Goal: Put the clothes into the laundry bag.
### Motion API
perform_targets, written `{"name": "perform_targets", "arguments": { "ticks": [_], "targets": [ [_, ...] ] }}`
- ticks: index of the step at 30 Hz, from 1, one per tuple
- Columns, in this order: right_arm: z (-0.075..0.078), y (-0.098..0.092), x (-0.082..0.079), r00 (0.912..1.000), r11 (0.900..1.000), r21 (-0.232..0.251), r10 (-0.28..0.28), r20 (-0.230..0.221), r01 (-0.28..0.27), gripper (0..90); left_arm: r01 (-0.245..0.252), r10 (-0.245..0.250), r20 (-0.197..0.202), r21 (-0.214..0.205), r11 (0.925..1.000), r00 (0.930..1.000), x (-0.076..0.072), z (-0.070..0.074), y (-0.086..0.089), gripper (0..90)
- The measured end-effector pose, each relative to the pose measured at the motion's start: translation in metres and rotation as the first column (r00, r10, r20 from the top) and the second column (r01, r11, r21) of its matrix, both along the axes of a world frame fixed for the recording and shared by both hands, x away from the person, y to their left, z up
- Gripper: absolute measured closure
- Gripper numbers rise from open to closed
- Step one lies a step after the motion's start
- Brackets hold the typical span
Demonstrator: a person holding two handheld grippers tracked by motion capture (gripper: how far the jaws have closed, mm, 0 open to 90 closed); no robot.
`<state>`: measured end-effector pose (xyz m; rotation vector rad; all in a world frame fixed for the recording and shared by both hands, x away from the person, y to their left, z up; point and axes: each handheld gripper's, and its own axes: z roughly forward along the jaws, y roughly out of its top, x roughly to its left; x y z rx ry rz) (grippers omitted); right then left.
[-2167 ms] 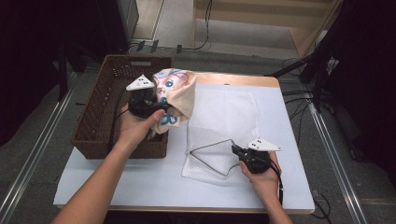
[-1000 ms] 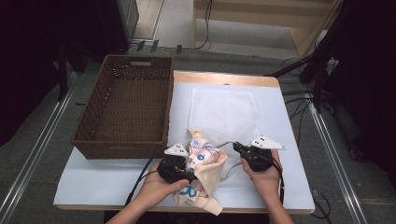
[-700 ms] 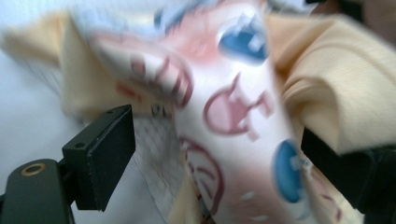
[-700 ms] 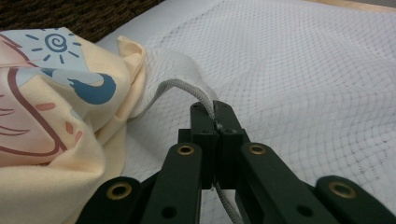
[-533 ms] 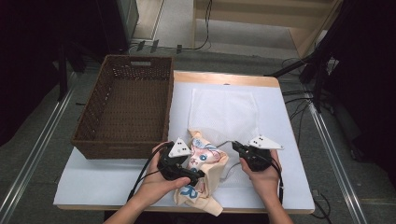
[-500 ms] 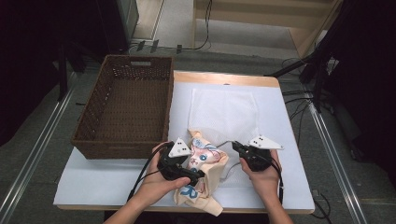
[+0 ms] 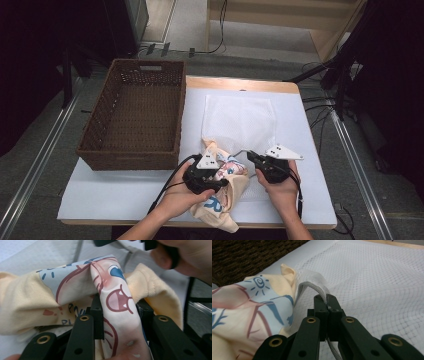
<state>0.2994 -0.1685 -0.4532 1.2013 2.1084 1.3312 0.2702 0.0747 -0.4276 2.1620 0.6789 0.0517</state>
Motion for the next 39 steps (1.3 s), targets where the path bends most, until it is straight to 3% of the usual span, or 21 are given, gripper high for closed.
{"name": "perform_targets", "arguments": {
  "ticks": [1, 2, 4, 6, 9, 10, 12, 14, 15, 17, 19, 22, 24, 26, 27, 28, 31, 33, 36, 38, 39],
  "targets": [
    [0.0, 0.001, 0.0, 1.0, 1.0, 0.006, 0.003, 0.001, -0.003, 90.0, 0.045, -0.045, 0.005, -0.034, 0.9984, 0.999, -0.001, 0.002, -0.001, 69.9],
    [0.001, 0.001, 0.0, 1.0, 1.0, 0.008, 0.004, 0.0, -0.004, 90.0, 0.051, -0.051, 0.007, -0.043, 0.9977, 0.9987, -0.002, 0.004, -0.002, 70.0],
    [0.002, 0.003, -0.001, 0.9999, 0.9999, 0.01, 0.011, 0.006, -0.011, 90.0, 0.049, -0.049, 0.01, -0.05, 0.9975, 0.9988, -0.003, 0.006, -0.003, 70.1],
    [0.003, 0.004, -0.002, 0.9999, 0.9997, 0.019, 0.013, 0.005, -0.013, 90.0, 0.036, -0.035, 0.011, -0.093, 0.995, 0.9993, -0.002, 0.009, -0.005, 70.2],
    [0.008, 0.005, -0.004, 0.9997, 0.9989, 0.042, 0.02, 0.014, -0.021, 90.0, -0.049, 0.047, -0.019, -0.138, 0.9893, 0.9987, 0.003, 0.014, -0.009, 70.1],
    [0.014, 0.005, -0.006, 0.9996, 0.9978, 0.063, 0.019, 0.023, -0.021, 90.0, -0.108, 0.109, -0.006, -0.15, 0.9828, 0.9941, 0.007, 0.015, -0.01, 69.9],
    [0.016, 0.005, -0.008, 0.9996, 0.9977, 0.066, 0.013, 0.026, -0.015, 90.0, -0.135, 0.137, 0.002, -0.146, 0.98, 0.9906, 0.008, 0.016, -0.01, 69.9],
    [0.018, 0.002, -0.01, 0.9995, 0.9969, 0.078, 0.012, 0.03, -0.014, 90.0, -0.197, 0.201, 0.026, -0.123, 0.9727, 0.9792, 0.01, 0.015, -0.011, 69.8],
    [0.019, 0.002, -0.01, 0.9995, 0.9972, 0.073, 0.01, 0.03, -0.012, 90.0, -0.216, 0.218, 0.011, -0.116, 0.9695, 0.9758, 0.012, 0.012, -0.012, 69.7],
    [0.018, 0.003, -0.011, 0.9995, 0.9976, 0.069, 0.008, 0.029, -0.01, 90.0, -0.2, 0.196, -0.055, -0.085, 0.976, 0.9791, 0.019, 0.003, -0.015, 69.6],
    [0.018, 0.003, -0.01, 0.9994, 0.9966, 0.08, 0.017, 0.03, -0.02, 90.0, -0.141, 0.139, -0.121, -0.01, 0.9899, 0.9829, 0.025, -0.011, -0.023, 69.0],
    [0.019, 0.007, -0.012, 0.9989, 0.9967, 0.072, 0.034, 0.034, -0.036, 90.0, -0.144, 0.143, -0.129, 0.0, 0.9895, 0.9813, 0.028, -0.019, -0.027, 66.9],
    [0.02, 0.011, -0.014, 0.9982, 0.9971, 0.06, 0.045, 0.04, -0.047, 90.0, -0.149, 0.146, -0.11, -0.012, 0.9888, 0.9831, 0.027, -0.014, -0.027, 61.1],
    [0.022, 0.011, -0.015, 0.9976, 0.997, 0.059, 0.048, 0.051, -0.051, 90.0, -0.151, 0.15, -0.044, -0.03, 0.9881, 0.9877, 0.021, -0.006, -0.023, 56.4],
    [0.024, 0.009, -0.016, 0.9973, 0.9966, 0.066, 0.046, 0.058, -0.05, 90.0, -0.161, 0.162, 0.015, -0.064, 0.9849, 0.9867, 0.015, 0.007, -0.016, 43.5],
    [0.024, 0.009, -0.016, 0.9973, 0.9966, 0.066, 0.046, 0.058, -0.05, 90.0, -0.161, 0.162, 0.015, -0.064, 0.9849, 0.9867, 0.015, 0.007, -0.016, 37.0],
    [0.025, 0.006, -0.016, 0.9977, 0.9962, 0.076, 0.037, 0.057, -0.041, 90.0, -0.178, 0.185, 0.055, -0.112, 0.9776, 0.9812, 0.013, 0.024, -0.004, 33.0],
    [0.024, 0.005, -0.015, 0.9978, 0.9964, 0.076, 0.033, 0.057, -0.037, 90.0, -0.199, 0.204, 0.04, -0.105, 0.9744, 0.9782, 0.018, 0.027, -0.001, 30.3],
    [0.024, 0.006, -0.015, 0.9978, 0.9965, 0.074, 0.036, 0.056, -0.04, 90.0, -0.286, 0.286, 0.015, -0.023, 0.9581, 0.9581, 0.03, 0.016, -0.003, 26.5],
    [0.024, 0.007, -0.015, 0.9979, 0.9972, 0.065, 0.034, 0.056, -0.038, 90.0, -0.301, 0.298, -0.056, -0.042, 0.9527, 0.9528, 0.036, 0.002, -0.005, 24.3],
    [0.023, 0.007, -0.015, 0.9979, 0.9972, 0.063, 0.037, 0.054, -0.04, 90.0, -0.292, 0.286, -0.096, -0.048, 0.9554, 0.9534, 0.039, -0.006, -0.007, 24.3]
  ]
}}
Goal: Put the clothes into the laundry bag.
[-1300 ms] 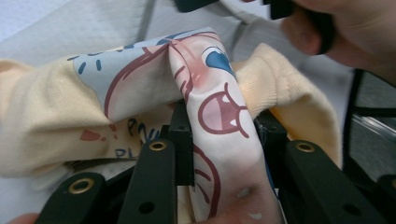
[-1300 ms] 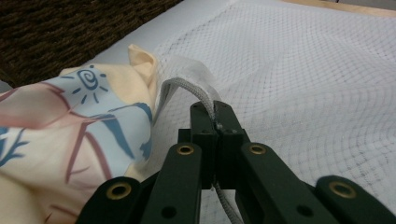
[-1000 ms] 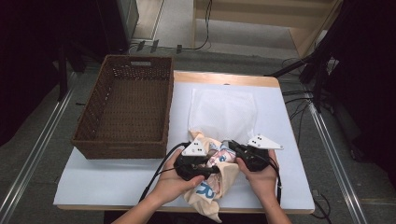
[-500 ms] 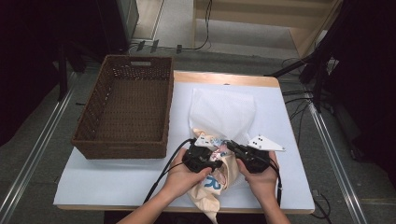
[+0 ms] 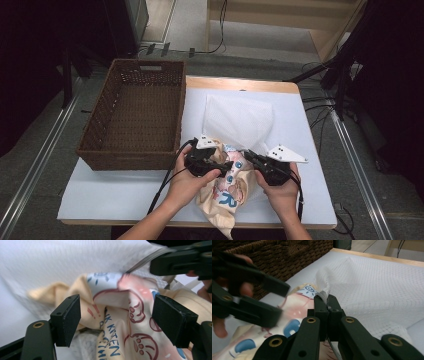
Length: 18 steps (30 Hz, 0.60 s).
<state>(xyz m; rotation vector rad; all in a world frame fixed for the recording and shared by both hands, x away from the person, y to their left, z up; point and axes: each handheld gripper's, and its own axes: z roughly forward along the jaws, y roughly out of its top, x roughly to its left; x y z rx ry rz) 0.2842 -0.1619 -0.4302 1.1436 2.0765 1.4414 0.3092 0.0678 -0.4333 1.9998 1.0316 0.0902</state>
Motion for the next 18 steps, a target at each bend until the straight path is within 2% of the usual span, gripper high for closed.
{"name": "perform_targets", "arguments": {
  "ticks": [2, 3, 4, 5, 6, 7, 8, 11, 12, 13, 14, 15, 16, 17, 18],
  "targets": [
    [-0.001, 0.001, 0.0, 1.0, 1.0, 0.0, 0.0, -0.005, 0.0, 90.0, 0.037, -0.038, -0.046, -0.03, 0.9989, 0.9982, 0.004, -0.012, -0.003, 24.4],
    [-0.002, 0.001, 0.001, 1.0, 1.0, -0.003, 0.003, -0.002, -0.003, 90.0, 0.071, -0.074, -0.064, -0.059, 0.9958, 0.9952, 0.004, -0.015, -0.004, 28.7],
    [-0.003, 0.001, 0.001, 1.0, 1.0, -0.003, 0.005, -0.002, -0.005, 90.0, 0.143, -0.152, -0.077, -0.111, 0.9835, 0.9854, 0.003, -0.014, -0.004, 54.4],
    [-0.003, 0.001, 0.001, 1.0, 1.0, -0.003, 0.005, -0.002, -0.005, 90.0, 0.143, -0.152, -0.077, -0.111, 0.9835, 0.9854, 0.003, -0.014, -0.004, 66.7],
    [-0.003, 0.001, 0.001, 1.0, 1.0, -0.002, 0.006, -0.002, -0.006, 90.0, 0.171, -0.18, -0.068, -0.119, 0.9781, 0.9814, 0.002, -0.012, -0.005, 66.7],
    [-0.003, 0.001, 0.002, 1.0, 1.0, 0.001, 0.006, -0.001, -0.006, 90.0, 0.197, -0.203, -0.053, -0.107, 0.9746, 0.9777, -0.001, -0.009, -0.007, 78.9],
    [-0.003, 0.001, 0.002, 1.0, 1.0, 0.001, 0.006, -0.001, -0.006, 90.0, 0.229, -0.234, -0.046, -0.095, 0.9689, 0.9712, -0.003, -0.005, -0.009, 78.9],
    [-0.003, -0.001, 0.003, 1.0, 1.0, 0.003, -0.001, 0.004, 0.001, 90.0, 0.335, -0.34, -0.026, -0.104, 0.9363, 0.9402, -0.012, 0.002, -0.015, 84.2],
    [-0.003, -0.002, 0.004, 1.0, 1.0, 0.003, -0.006, 0.006, 0.006, 90.0, 0.37, -0.374, -0.017, -0.124, 0.9208, 0.9271, -0.015, 0.003, -0.016, 84.4],
    [-0.003, -0.002, 0.004, 0.9999, 0.9999, 0.002, -0.012, 0.006, 0.012, 90.0, 0.388, -0.393, -0.014, -0.131, 0.9124, 0.9194, -0.017, 0.004, -0.018, 84.4],
    [-0.003, -0.003, 0.005, 0.9998, 0.9999, 0.002, -0.017, 0.004, 0.017, 90.0, 0.389, -0.393, -0.013, -0.11, 0.9146, 0.9196, -0.019, 0.004, -0.021, 84.2],
    [-0.003, -0.004, 0.005, 0.9998, 0.9997, 0.005, -0.022, 0.002, 0.022, 90.0, 0.344, -0.344, -0.014, -0.023, 0.9388, 0.9389, -0.018, 0.0, -0.027, 81.0],
    [-0.003, -0.004, 0.005, 0.9998, 0.9997, 0.005, -0.022, 0.002, 0.022, 90.0, 0.344, -0.344, -0.014, -0.023, 0.9388, 0.9389, -0.018, 0.0, -0.027, 75.4],
    [-0.003, -0.004, 0.005, 0.9997, 0.9997, 0.003, -0.023, 0.003, 0.023, 90.0, 0.31, -0.31, -0.011, 0.005, 0.9507, 0.9507, -0.017, -0.001, -0.027, 75.4],
    [-0.003, -0.004, 0.004, 0.9996, 0.9996, -0.011, -0.026, 0.013, 0.026, 90.0, 0.264, -0.264, 0.024, 0.003, 0.9646, 0.9643, -0.016, 0.004, -0.022, 56.8]
  ]
}}
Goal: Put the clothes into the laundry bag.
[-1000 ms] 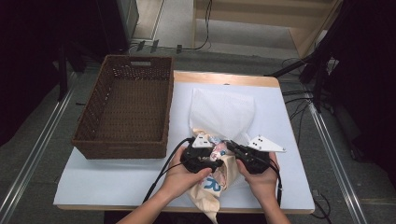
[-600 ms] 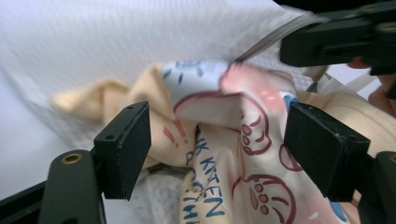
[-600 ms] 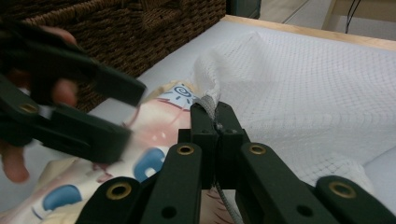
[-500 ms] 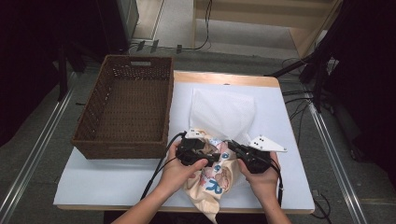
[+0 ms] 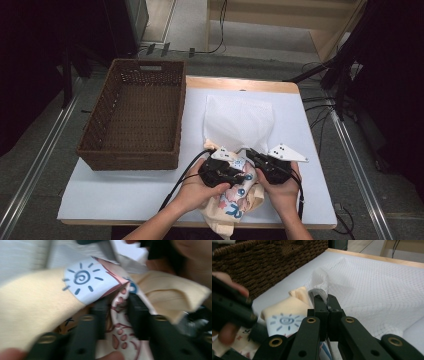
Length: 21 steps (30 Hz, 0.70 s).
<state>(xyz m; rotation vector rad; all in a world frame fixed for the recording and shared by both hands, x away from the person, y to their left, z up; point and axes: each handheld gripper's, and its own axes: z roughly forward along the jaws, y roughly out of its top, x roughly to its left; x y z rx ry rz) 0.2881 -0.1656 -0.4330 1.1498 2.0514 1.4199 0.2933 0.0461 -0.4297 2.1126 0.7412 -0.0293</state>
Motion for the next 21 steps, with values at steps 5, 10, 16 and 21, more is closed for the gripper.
{"name": "perform_targets", "arguments": {
  "ticks": [5, 10, 16, 21],
  "targets": [
    [0.0, -0.003, 0.0, 1.0, 1.0, -0.006, -0.007, 0.003, 0.007, 90.0, -0.174, 0.177, 0.056, -0.051, 0.9834, 0.9826, 0.003, 0.017, 0.015, 39.9],
    [-0.001, -0.005, 0.002, 0.9999, 0.9999, -0.005, -0.016, -0.004, 0.016, 90.0, -0.284, 0.283, 0.052, 0.007, 0.9589, 0.9577, 0.017, 0.006, 0.011, 25.1],
    [-0.003, -0.005, 0.001, 0.9999, 0.9999, -0.014, -0.011, -0.01, 0.011, 90.0, -0.243, 0.247, -0.043, 0.09, 0.9659, 0.968, 0.038, -0.033, 0.009, 15.8],
    [-0.005, -0.005, 0.004, 0.9998, 0.9999, -0.012, -0.01, -0.018, 0.01, 90.0, -0.146, 0.147, 0.004, 0.141, 0.9793, 0.9892, 0.036, -0.033, 0.009, 47.7]
  ]
}}
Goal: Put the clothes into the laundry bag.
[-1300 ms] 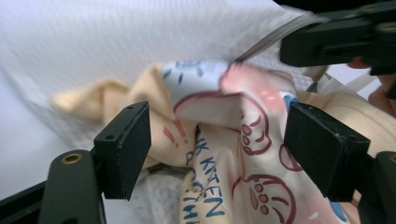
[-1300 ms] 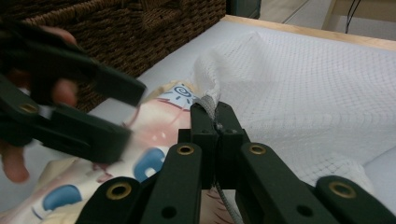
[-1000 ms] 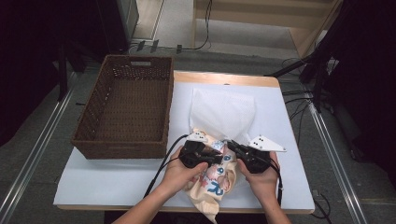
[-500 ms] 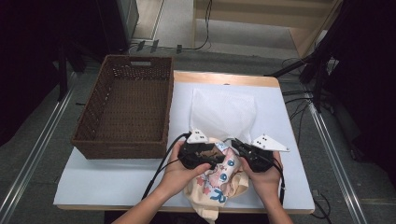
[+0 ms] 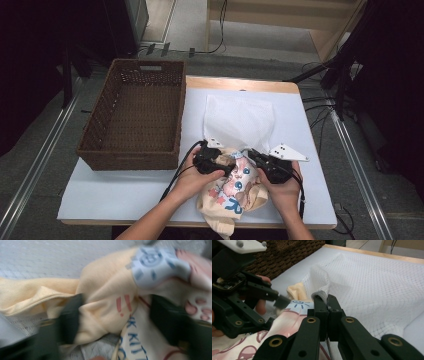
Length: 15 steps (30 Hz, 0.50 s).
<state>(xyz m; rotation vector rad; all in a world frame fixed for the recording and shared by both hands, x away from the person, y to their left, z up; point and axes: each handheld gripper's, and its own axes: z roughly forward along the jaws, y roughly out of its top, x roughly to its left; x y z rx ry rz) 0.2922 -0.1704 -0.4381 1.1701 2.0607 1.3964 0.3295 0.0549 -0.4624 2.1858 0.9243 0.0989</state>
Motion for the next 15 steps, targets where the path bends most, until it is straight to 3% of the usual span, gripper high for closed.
{"name": "perform_targets", "arguments": {
  "ticks": [2, 4, 5, 6, 9, 10, 11, 12, 15],
  "targets": [
    [0.0, 0.0, 0.0, 1.0, 1.0, -0.002, 0.0, -0.001, 0.0, 90.0, 0.029, -0.031, -0.046, -0.031, 0.9991, 0.9985, -0.001, 0.004, 0.003, 71.6],
    [0.001, 0.0, -0.001, 1.0, 1.0, -0.002, 0.006, 0.004, -0.006, 90.0, 0.058, -0.061, -0.056, -0.057, 0.9967, 0.9966, -0.005, 0.009, 0.004, 78.7],
    [0.001, 0.0, -0.001, 0.9999, 1.0, -0.001, 0.009, 0.01, -0.009, 90.0, 0.1, -0.105, -0.046, -0.101, 0.9899, 0.9934, -0.011, 0.016, 0.003, 80.5],
    [0.001, 0.0, -0.001, 0.9999, 1.0, -0.001, 0.009, 0.01, -0.009, 90.0, 0.1, -0.105, -0.046, -0.101, 0.9899, 0.9934, -0.011, 0.016, 0.003, 80.7],
    [0.001, 0.002, -0.001, 0.9998, 0.9999, -0.014, 0.0, 0.02, 0.0, 90.0, 0.16, -0.166, -0.027, -0.154, 0.9749, 0.9857, -0.021, 0.026, -0.001, 80.7],
    [0.002, 0.004, -0.001, 0.999, 0.999, -0.041, -0.015, 0.042, 0.017, 90.0, 0.215, -0.223, -0.022, -0.192, 0.9576, 0.9745, -0.026, 0.032, -0.005, 80.8],
    [0.002, 0.004, -0.001, 0.9989, 0.999, -0.044, -0.009, 0.045, 0.011, 90.0, 0.215, -0.223, -0.022, -0.192, 0.9576, 0.9745, -0.026, 0.032, -0.005, 80.8],
    [0.002, 0.004, -0.001, 0.9989, 0.999, -0.044, -0.009, 0.045, 0.011, 90.0, 0.243, -0.25, -0.013, -0.197, 0.9499, 0.9682, -0.028, 0.034, -0.008, 80.8],
    [0.003, 0.008, -0.001, 0.9987, 0.9981, -0.061, 0.01, 0.05, -0.007, 90.0, 0.283, -0.289, -0.008, -0.175, 0.9431, 0.9574, -0.033, 0.037, -0.019, 80.6]
  ]
}}
